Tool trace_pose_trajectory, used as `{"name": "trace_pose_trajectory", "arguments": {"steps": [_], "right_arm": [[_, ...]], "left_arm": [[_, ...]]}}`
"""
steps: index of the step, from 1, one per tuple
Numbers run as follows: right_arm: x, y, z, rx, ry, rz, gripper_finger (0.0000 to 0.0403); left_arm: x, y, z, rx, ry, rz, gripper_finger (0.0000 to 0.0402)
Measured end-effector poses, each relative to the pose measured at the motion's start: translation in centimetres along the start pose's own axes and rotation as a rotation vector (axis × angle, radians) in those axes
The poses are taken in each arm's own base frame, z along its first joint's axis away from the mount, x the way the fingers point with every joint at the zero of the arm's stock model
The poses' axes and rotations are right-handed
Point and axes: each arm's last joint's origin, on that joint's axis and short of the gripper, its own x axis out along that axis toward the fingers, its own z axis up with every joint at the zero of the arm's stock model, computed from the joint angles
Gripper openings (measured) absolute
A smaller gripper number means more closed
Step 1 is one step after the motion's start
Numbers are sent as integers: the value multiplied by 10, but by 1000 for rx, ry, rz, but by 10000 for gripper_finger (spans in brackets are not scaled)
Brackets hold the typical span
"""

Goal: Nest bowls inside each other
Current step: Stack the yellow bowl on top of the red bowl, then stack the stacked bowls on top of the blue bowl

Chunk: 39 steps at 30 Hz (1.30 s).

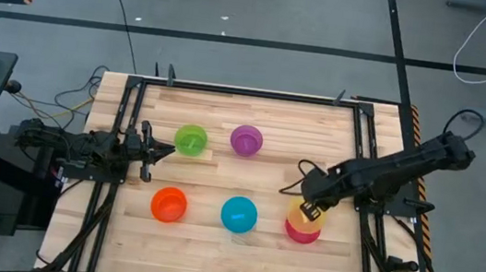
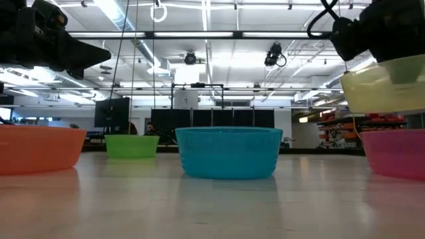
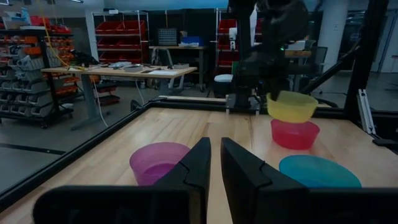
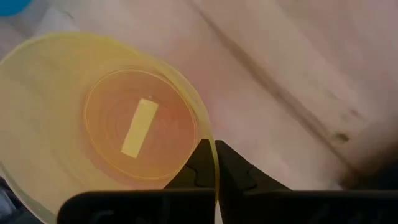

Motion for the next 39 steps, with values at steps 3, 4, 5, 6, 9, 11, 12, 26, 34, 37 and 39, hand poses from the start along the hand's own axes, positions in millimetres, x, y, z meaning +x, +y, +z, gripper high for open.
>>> {"name": "trace_pose_trajectory", "arguments": {"steps": [3,4,5,6,9,11,12,26,34,37,39], "right_arm": [[11,7,-2,0,49,-35,0],[15,9,-2,-1,60,-49,0],[18,10,-2,-3,72,-61,0],[22,12,-1,-6,83,-70,0],[31,18,1,-18,105,-77,0],[38,21,3,-21,121,-76,0],[41,23,4,-24,129,-75,0],[47,24,4,-15,147,-99,71],[44,17,2,9,167,-169,92],[45,17,2,0,142,-185,95],[45,17,3,-1,140,-186,96]], "left_arm": [[0,0,0,0,0,0,40],[0,0,0,-1,0,0,39],[0,0,0,-1,0,0,39],[0,0,0,-1,0,0,40],[0,0,0,-6,0,0,43],[0,0,0,-17,1,0,44],[0,0,0,-20,0,0,45],[0,0,0,-19,1,0,37],[0,0,0,-19,1,0,42],[0,0,0,-19,1,0,39],[0,0,0,-19,1,0,36]]}}
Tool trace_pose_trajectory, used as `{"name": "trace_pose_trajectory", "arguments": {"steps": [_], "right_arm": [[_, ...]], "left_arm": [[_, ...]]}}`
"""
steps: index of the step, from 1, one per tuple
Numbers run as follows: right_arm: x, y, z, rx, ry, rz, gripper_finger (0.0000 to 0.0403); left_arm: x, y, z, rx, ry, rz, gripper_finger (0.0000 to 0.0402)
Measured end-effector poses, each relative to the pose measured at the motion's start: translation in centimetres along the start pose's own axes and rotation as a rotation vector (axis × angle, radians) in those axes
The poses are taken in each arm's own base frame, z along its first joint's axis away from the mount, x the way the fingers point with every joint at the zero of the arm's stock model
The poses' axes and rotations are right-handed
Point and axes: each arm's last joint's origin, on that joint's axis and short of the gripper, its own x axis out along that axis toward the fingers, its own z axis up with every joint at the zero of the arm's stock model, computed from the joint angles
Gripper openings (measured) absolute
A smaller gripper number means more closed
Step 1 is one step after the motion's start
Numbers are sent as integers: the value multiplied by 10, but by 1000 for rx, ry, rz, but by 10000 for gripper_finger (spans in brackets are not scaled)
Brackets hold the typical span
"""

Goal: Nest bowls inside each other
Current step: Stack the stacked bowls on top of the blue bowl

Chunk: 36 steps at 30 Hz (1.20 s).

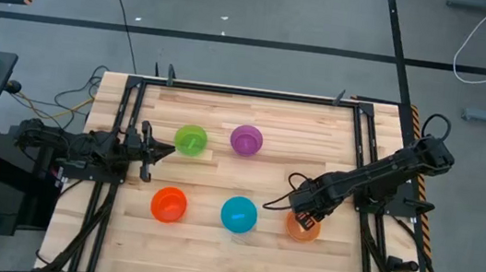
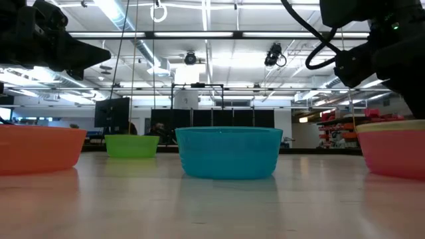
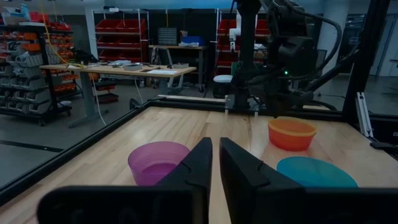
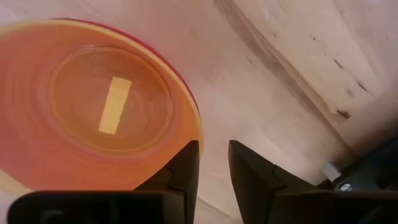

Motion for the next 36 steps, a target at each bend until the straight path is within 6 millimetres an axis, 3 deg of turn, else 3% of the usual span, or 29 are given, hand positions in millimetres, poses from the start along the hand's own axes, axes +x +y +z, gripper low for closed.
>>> {"name": "trace_pose_trajectory", "arguments": {"steps": [7,23,32,36], "right_arm": [[2,2,1,1,-13,18,96],[36,-4,4,16,-24,91,93],[35,-11,18,4,-16,108,15],[34,-16,28,-23,-22,118,16]], "left_arm": [[0,0,0,0,0,0,39],[0,0,0,0,0,0,37],[0,0,0,0,1,0,36],[0,0,0,0,0,0,30]]}}
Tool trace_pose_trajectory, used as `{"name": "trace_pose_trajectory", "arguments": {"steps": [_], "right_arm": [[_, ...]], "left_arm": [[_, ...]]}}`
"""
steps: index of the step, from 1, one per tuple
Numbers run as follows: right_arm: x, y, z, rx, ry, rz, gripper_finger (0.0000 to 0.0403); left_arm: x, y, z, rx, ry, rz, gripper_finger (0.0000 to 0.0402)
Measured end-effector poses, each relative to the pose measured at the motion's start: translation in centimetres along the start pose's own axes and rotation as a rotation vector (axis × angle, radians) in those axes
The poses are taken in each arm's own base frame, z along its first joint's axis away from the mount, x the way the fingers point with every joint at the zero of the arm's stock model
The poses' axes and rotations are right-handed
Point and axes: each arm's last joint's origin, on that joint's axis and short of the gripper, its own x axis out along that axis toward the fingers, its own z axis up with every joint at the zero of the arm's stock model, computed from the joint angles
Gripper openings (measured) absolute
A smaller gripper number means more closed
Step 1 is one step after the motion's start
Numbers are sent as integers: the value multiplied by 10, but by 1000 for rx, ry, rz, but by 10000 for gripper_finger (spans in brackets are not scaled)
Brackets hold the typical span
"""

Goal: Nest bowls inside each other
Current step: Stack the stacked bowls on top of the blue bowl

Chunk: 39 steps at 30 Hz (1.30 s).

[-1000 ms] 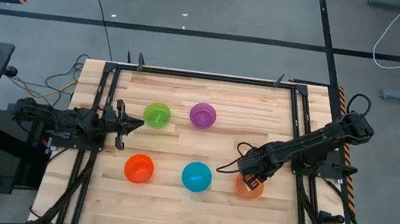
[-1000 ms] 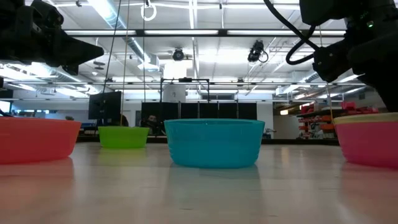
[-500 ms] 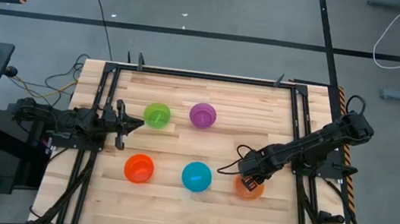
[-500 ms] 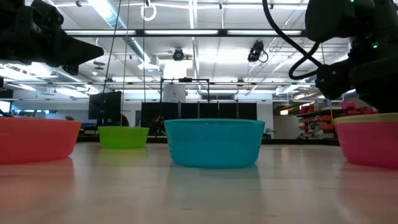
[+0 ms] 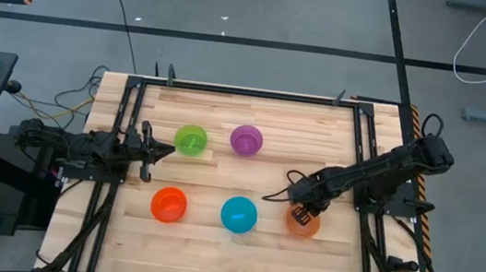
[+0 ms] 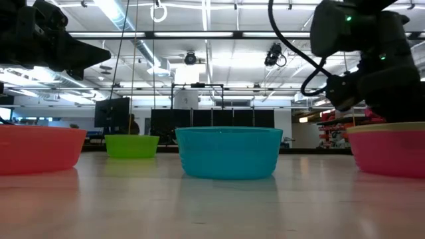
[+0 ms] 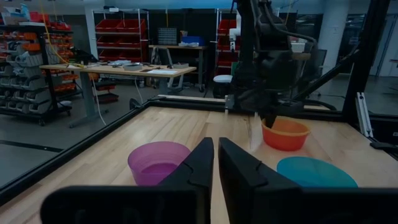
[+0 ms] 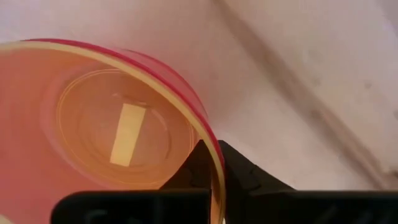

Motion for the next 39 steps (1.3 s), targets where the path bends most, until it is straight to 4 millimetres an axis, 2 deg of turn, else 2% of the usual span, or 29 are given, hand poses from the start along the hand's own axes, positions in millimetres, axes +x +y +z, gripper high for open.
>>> {"name": "trace_pose_trajectory", "arguments": {"steps": [8,13,20,26,30,39], "right_arm": [[-8,-8,25,-76,-43,32,8],[-27,-3,41,-123,-132,52,6],[-73,22,54,-207,-257,139,6],[-109,37,58,-245,-299,136,5],[-114,55,69,-292,-288,120,5],[-109,102,93,-438,-211,110,5]], "left_arm": [[0,0,0,0,0,0,38],[0,0,0,1,0,0,37],[0,0,0,1,0,0,28],[0,0,0,2,0,0,34],[0,0,0,2,1,0,36],[0,0,0,2,1,0,25]]}}
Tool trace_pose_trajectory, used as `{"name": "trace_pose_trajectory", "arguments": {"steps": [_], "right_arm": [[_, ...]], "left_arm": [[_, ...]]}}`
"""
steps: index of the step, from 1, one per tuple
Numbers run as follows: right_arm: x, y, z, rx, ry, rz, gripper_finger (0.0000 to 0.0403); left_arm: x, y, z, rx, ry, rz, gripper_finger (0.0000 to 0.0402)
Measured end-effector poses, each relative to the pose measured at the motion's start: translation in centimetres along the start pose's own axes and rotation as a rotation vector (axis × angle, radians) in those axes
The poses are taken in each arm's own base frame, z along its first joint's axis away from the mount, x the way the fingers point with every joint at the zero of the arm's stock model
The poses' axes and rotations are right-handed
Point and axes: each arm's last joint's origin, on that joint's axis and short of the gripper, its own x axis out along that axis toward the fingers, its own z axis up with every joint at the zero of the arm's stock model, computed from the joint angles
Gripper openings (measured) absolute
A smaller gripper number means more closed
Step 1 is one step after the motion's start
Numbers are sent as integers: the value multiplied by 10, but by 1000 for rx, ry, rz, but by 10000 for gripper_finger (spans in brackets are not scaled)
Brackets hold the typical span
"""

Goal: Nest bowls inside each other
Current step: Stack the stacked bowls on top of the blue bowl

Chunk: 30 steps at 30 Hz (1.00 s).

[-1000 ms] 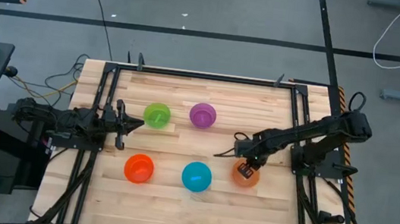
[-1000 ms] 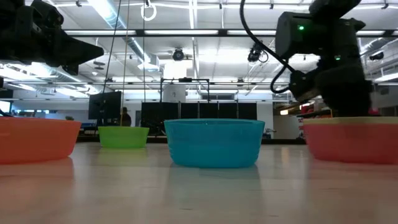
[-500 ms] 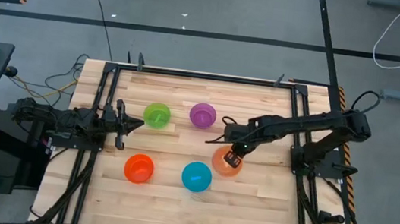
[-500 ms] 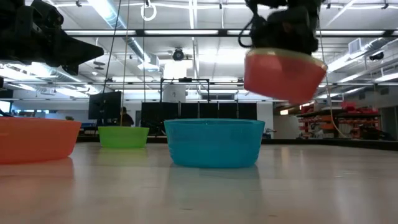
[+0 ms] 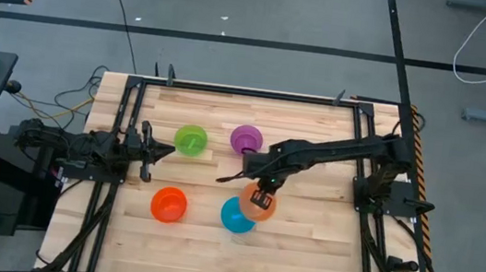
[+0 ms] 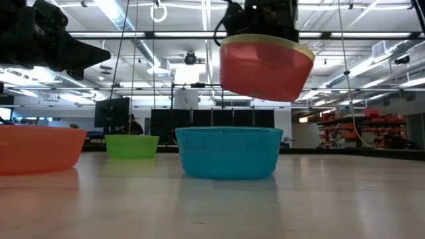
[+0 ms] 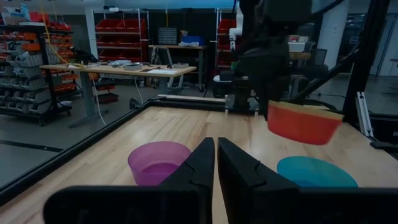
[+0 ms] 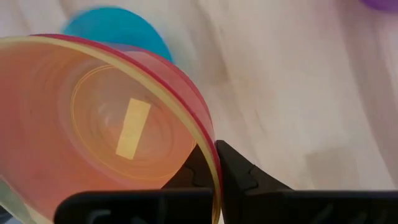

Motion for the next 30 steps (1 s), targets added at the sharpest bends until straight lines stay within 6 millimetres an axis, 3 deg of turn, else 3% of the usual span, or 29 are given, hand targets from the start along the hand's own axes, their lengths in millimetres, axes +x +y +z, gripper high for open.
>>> {"name": "trace_pose_trajectory", "arguments": {"steps": [11,26,30], "right_arm": [[37,23,18,-93,102,26,5],[64,24,31,-144,145,28,5],[63,25,31,-162,132,35,5]], "left_arm": [[0,0,0,0,0,0,35],[0,0,0,0,0,0,33],[0,0,0,1,0,0,32]]}}
